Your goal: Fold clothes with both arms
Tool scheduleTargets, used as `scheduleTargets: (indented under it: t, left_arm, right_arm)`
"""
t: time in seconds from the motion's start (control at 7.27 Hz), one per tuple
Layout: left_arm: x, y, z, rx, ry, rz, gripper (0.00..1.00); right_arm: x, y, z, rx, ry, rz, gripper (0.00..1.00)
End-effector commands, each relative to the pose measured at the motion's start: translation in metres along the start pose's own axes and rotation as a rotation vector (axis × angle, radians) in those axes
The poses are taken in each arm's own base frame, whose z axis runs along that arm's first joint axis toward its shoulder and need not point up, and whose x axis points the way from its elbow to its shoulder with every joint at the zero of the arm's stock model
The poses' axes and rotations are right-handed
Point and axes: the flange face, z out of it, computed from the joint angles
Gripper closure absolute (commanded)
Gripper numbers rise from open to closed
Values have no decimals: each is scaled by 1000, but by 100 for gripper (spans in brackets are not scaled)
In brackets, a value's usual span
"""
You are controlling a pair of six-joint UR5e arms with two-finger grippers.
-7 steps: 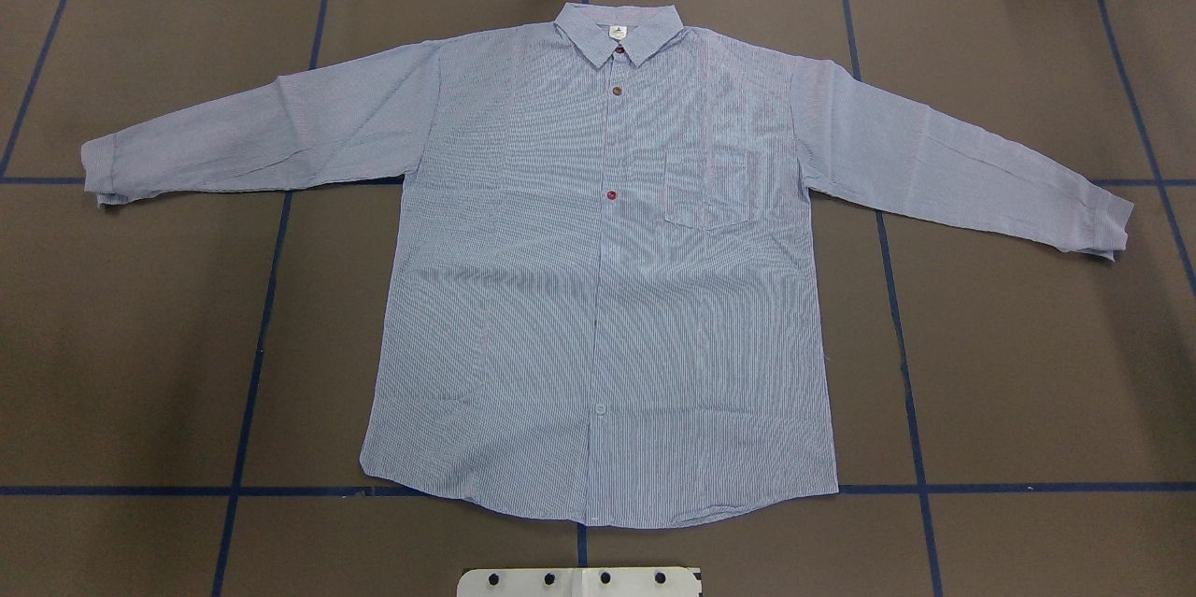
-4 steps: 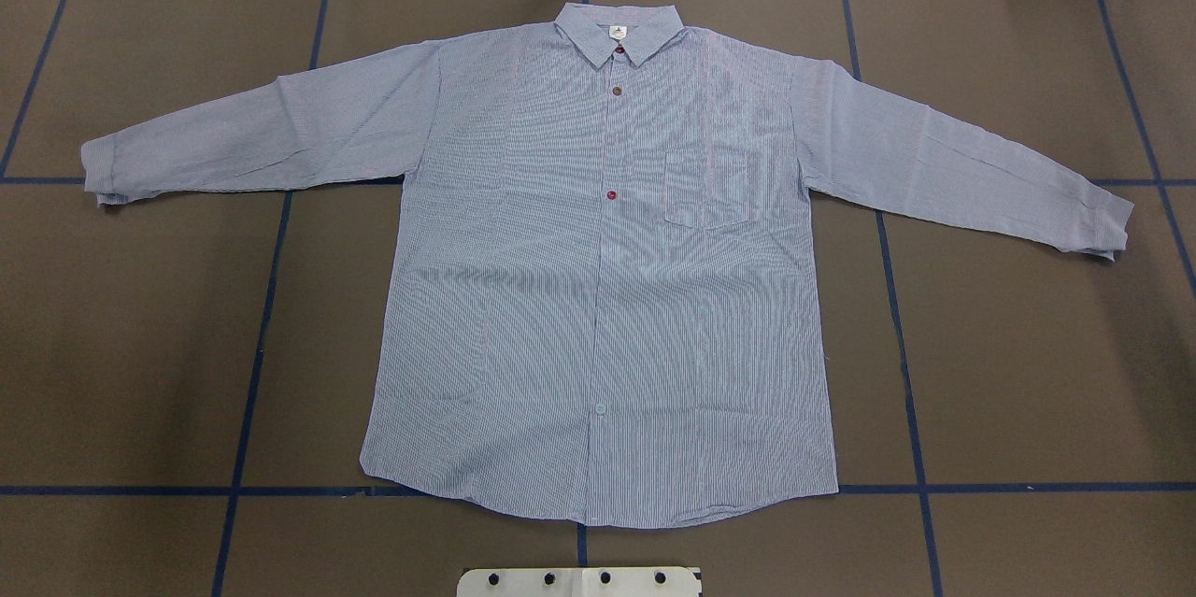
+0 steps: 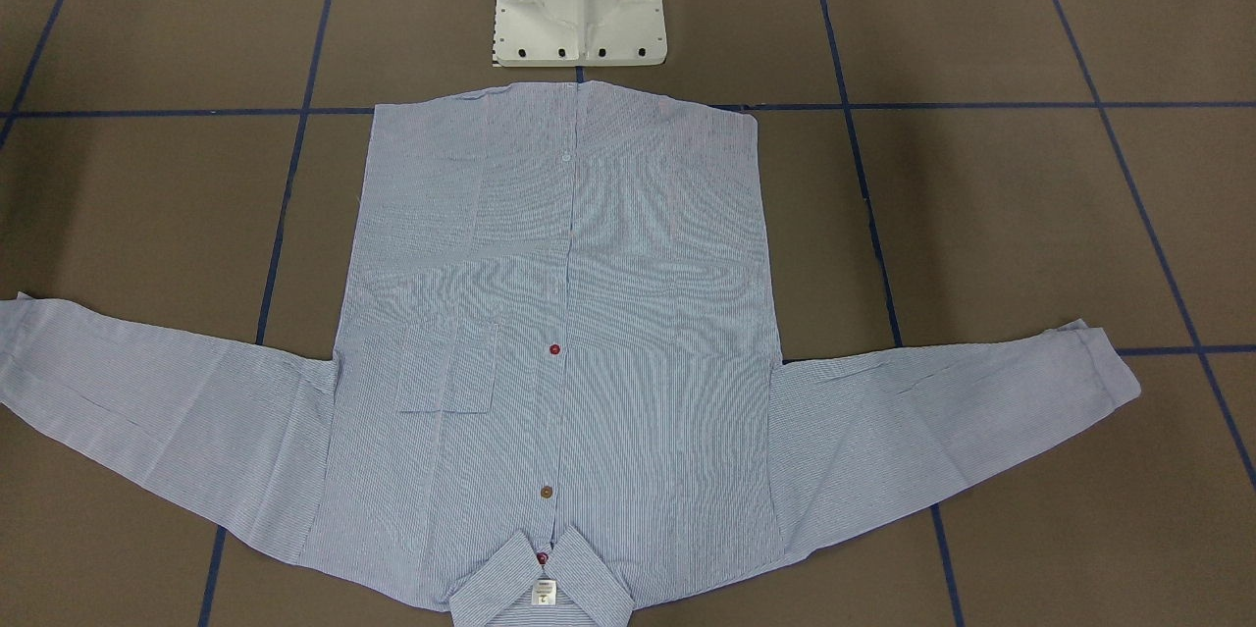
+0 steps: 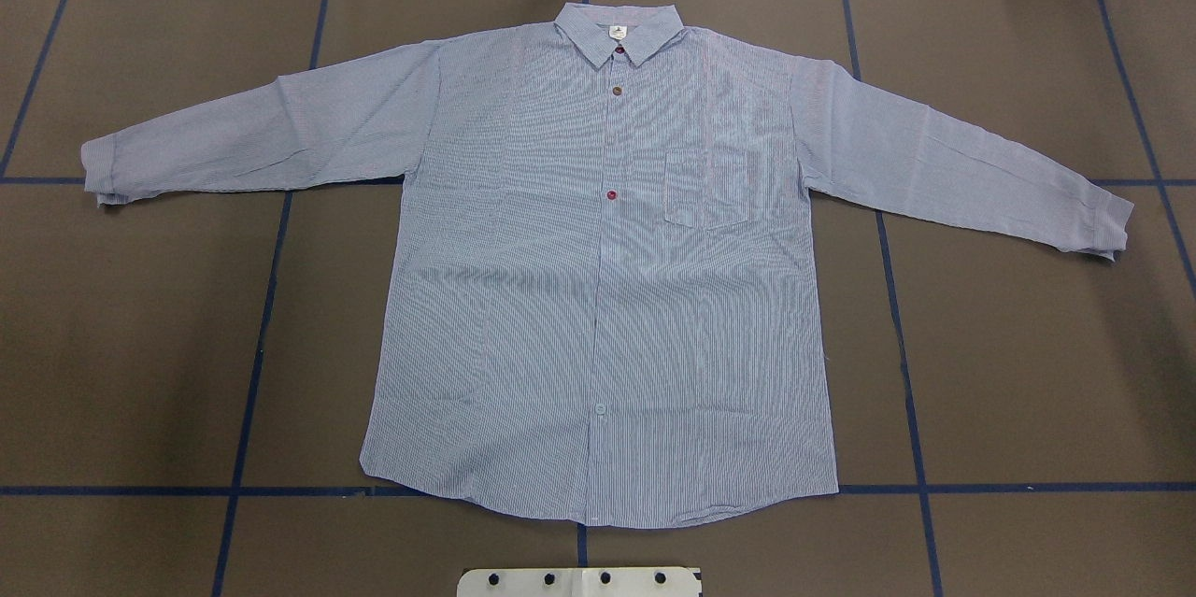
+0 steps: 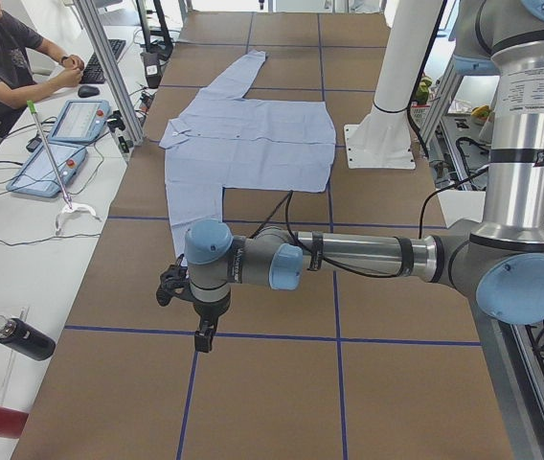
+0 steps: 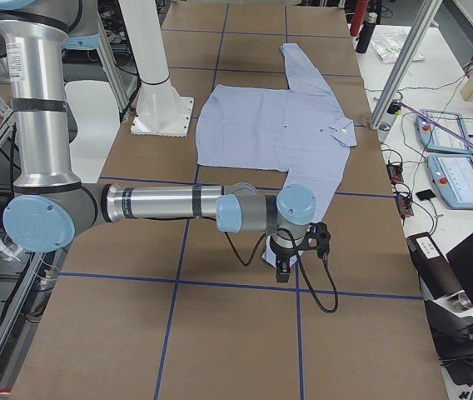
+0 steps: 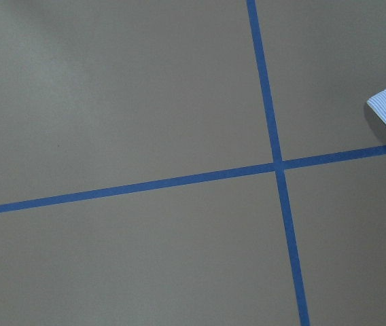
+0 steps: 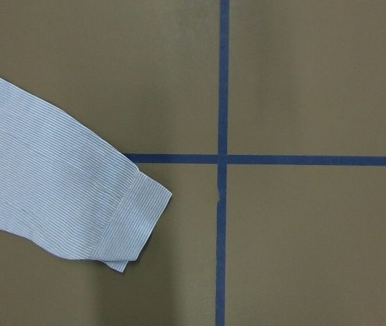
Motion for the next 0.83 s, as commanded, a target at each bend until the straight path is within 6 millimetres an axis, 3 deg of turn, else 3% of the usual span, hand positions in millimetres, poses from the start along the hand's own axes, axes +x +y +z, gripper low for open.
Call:
scheduleTargets:
  t: [0.0,0.14,0.28,0.41,0.55,0.69]
  left_arm:
    - [15,-33,-22,70,-5,54,0]
    - [26,-52,-36,101,6,80,0]
    - [35,-56,-36,121,61,106,0]
    - [63,-65,-19,153,75,198,0]
    - [66,-61,-6,173,83,236,0]
    - [66,-62,-5,177,86,239,0]
  right_arm:
    - [-41,-13,21,52,-11,-158,0]
    - [-58,-18,31,39,-15,-171,0]
    - [-63,-22,37,58,-29,-200,0]
    - [-67,-18,50,56,-36,-183,0]
    - [-83,-20,72,18,-36,-165,0]
    - [-81,-21,83,1,-32,-157,0]
